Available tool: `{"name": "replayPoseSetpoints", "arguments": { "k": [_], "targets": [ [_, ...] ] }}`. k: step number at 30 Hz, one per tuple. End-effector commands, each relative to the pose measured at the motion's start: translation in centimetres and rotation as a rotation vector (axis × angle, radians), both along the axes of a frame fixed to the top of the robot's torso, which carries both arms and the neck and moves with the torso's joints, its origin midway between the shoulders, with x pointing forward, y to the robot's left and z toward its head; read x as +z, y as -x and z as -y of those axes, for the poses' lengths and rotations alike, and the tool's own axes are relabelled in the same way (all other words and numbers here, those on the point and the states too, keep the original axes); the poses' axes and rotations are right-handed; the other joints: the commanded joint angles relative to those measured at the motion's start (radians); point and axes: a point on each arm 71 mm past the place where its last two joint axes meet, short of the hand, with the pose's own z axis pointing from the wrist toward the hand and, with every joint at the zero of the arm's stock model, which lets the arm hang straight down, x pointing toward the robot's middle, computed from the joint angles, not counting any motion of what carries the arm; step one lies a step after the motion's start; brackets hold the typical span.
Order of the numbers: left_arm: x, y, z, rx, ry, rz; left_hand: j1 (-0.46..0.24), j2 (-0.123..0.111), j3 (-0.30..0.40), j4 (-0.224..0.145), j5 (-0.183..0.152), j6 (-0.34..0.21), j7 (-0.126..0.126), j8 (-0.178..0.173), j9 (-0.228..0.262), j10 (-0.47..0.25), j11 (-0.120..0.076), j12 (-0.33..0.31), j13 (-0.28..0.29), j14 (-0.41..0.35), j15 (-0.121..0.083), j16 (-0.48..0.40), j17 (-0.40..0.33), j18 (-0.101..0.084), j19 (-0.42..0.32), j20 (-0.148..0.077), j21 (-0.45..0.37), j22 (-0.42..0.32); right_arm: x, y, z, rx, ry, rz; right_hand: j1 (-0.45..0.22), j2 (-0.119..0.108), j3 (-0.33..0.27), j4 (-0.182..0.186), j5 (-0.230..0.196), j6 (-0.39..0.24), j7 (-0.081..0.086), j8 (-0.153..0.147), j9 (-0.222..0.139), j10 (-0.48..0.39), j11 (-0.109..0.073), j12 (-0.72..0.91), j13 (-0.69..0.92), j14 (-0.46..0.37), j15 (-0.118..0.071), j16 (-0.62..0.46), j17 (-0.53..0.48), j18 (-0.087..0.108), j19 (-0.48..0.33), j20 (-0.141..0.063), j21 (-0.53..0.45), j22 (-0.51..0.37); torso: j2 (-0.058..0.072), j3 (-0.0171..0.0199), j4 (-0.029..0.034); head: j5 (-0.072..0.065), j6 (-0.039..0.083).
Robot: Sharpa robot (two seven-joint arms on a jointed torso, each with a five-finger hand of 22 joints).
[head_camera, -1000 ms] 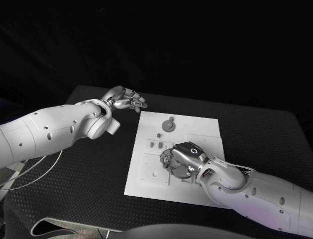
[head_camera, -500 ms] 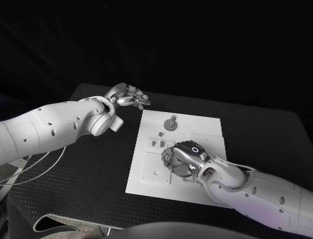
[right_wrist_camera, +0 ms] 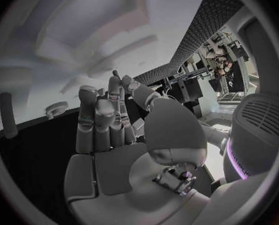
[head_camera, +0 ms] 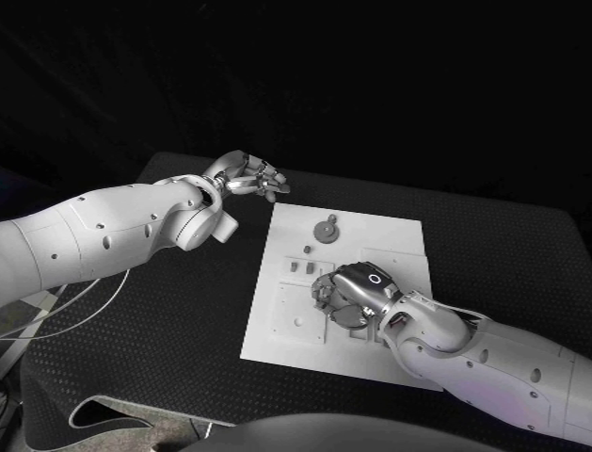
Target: Assemble the parts on the task board
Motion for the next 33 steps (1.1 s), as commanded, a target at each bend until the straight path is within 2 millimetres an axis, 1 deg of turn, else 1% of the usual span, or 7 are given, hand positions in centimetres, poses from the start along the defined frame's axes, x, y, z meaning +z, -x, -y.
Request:
{"name": "replayPoseSetpoints", "arguments": {
  "k": [1, 9, 18, 23, 27, 33],
  "targets": [
    [0.24, -0.02, 0.32, -0.017, 0.008, 0.006, 0.006, 0.008, 0.002, 0.000, 0.007, -0.001, -0.002, 0.002, 0.000, -0.001, -0.001, 0.000, -0.001, 0.004, 0.001, -0.004, 0.001, -0.007, 0.001, 0.001, 0.004, -0.002, -0.21, 0.03, -0.12, 0.009, 0.012, -0.012, 0.002, -0.005, 0.005, -0.001, 0.006, 0.007, 0.001, 0.003, 0.001, 0.004, 0.000, -0.005, -0.002, 0.002, -0.006, 0.003, 0.001, 0.053, -0.002, -0.005, 0.002, 0.018, 0.000, 0.0003, -0.0007, 0.001, -0.002],
    [0.25, -0.02, 0.37, -0.018, 0.007, 0.006, 0.006, 0.008, 0.002, -0.001, 0.007, -0.001, -0.002, 0.003, -0.001, -0.001, -0.001, 0.000, -0.001, 0.005, 0.001, -0.005, 0.003, -0.007, 0.001, 0.001, 0.004, -0.002, -0.44, 0.08, -0.29, 0.011, 0.013, -0.022, 0.001, -0.004, 0.005, -0.001, 0.006, 0.007, 0.001, 0.002, 0.002, 0.004, 0.000, -0.005, -0.002, 0.002, -0.006, 0.003, 0.001, 0.053, -0.002, -0.005, 0.002, 0.018, 0.000, 0.0006, 0.0006, 0.005, -0.006],
    [0.25, -0.02, 0.39, -0.018, 0.007, 0.005, 0.006, 0.008, 0.002, -0.001, 0.007, -0.001, -0.002, 0.002, -0.001, -0.001, -0.001, 0.000, -0.001, 0.005, 0.001, -0.005, 0.004, -0.007, 0.001, 0.001, 0.004, -0.002, -0.38, 0.32, -0.51, 0.019, 0.007, -0.028, 0.001, -0.004, 0.004, -0.001, 0.006, 0.007, 0.001, 0.002, 0.002, 0.004, 0.001, -0.006, -0.002, 0.002, -0.006, 0.003, 0.001, 0.053, -0.003, -0.005, 0.002, 0.018, 0.000, 0.0003, -0.0011, 0.010, -0.009],
    [0.25, -0.01, 0.38, -0.019, 0.005, 0.005, 0.006, 0.008, 0.002, -0.001, 0.007, -0.001, -0.002, 0.002, -0.001, -0.001, -0.001, 0.000, -0.001, 0.005, 0.001, -0.006, 0.004, -0.007, 0.001, 0.001, 0.004, -0.002, -0.38, 0.36, -0.51, 0.017, 0.006, -0.033, 0.001, -0.004, 0.004, -0.001, 0.006, 0.007, 0.001, 0.002, 0.002, 0.005, 0.001, -0.006, -0.002, 0.002, -0.006, 0.003, 0.001, 0.053, -0.003, -0.005, 0.002, 0.018, 0.000, 0.0005, -0.0010, 0.011, -0.010],
    [0.26, -0.01, 0.35, -0.019, 0.005, 0.005, 0.006, 0.008, 0.001, -0.001, 0.007, -0.001, -0.002, 0.002, -0.001, -0.002, -0.001, 0.000, -0.002, 0.005, 0.001, -0.006, 0.005, -0.007, 0.001, 0.001, 0.004, -0.003, -0.46, 0.37, -0.50, 0.017, 0.009, -0.036, 0.000, -0.003, 0.005, -0.001, 0.006, 0.007, 0.001, 0.002, 0.002, 0.005, 0.001, -0.006, -0.002, 0.002, -0.006, 0.003, 0.001, 0.053, -0.003, -0.005, 0.002, 0.018, 0.000, -0.0002, -0.0007, 0.011, -0.012],
    [0.26, 0.00, 0.38, -0.020, 0.005, 0.005, 0.006, 0.008, 0.001, -0.001, 0.007, -0.001, -0.002, 0.002, -0.001, -0.002, -0.001, 0.000, -0.002, 0.005, 0.001, -0.007, 0.006, -0.007, 0.001, 0.001, 0.004, -0.003, -0.60, 0.34, -0.58, 0.017, 0.013, -0.039, 0.000, -0.003, 0.005, -0.001, 0.006, 0.007, 0.001, 0.002, 0.002, 0.005, 0.001, -0.006, -0.002, 0.002, -0.006, 0.003, 0.001, 0.053, -0.003, -0.005, 0.002, 0.018, 0.000, 0.0001, -0.0008, 0.012, -0.012]
  ]
}}
